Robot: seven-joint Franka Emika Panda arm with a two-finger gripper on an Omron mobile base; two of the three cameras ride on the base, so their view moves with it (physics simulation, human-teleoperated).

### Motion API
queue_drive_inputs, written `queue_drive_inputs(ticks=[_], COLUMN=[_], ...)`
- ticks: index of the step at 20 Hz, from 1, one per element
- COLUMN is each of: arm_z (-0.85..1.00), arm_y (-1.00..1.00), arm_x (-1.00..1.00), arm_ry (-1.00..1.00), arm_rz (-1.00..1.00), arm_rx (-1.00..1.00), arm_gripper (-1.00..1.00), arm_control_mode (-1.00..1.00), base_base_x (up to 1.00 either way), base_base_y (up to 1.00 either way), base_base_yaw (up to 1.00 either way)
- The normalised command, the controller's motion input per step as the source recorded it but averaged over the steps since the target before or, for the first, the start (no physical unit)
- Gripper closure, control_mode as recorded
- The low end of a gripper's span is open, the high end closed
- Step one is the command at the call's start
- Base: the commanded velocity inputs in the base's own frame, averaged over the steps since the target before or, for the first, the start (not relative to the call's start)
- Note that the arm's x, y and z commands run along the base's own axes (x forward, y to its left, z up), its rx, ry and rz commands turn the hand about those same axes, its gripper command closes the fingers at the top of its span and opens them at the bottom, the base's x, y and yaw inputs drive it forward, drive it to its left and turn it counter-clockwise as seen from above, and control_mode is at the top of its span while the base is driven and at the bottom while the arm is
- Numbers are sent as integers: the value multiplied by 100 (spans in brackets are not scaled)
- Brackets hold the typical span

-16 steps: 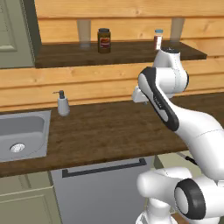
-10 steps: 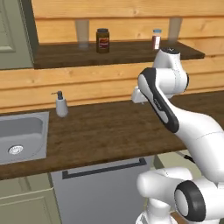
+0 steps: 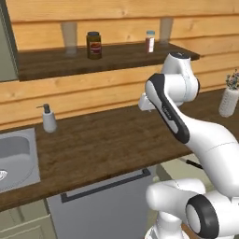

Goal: Pick up the knife from the drawer and place it on the cutting board. Then place the meat from the plate to the cutting board.

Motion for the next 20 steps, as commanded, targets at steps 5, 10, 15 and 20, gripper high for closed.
queue_drive_inputs(ticks=[5, 10, 15, 20], arm_z=[0, 0, 0, -48], arm_y=[0, 0, 0, -22], arm_x=[0, 0, 0, 3], arm_ry=[0, 0, 0, 6], arm_rz=[0, 0, 0, 0], arm_rx=[0, 0, 0, 0], arm_gripper=[-100, -100, -100, -100], arm_control_mode=[100, 100, 100, -100], base_base_x=[-4, 29, 8, 0], base_base_y=[87, 29, 0, 0], base_base_yaw=[-37, -24, -8, 0])
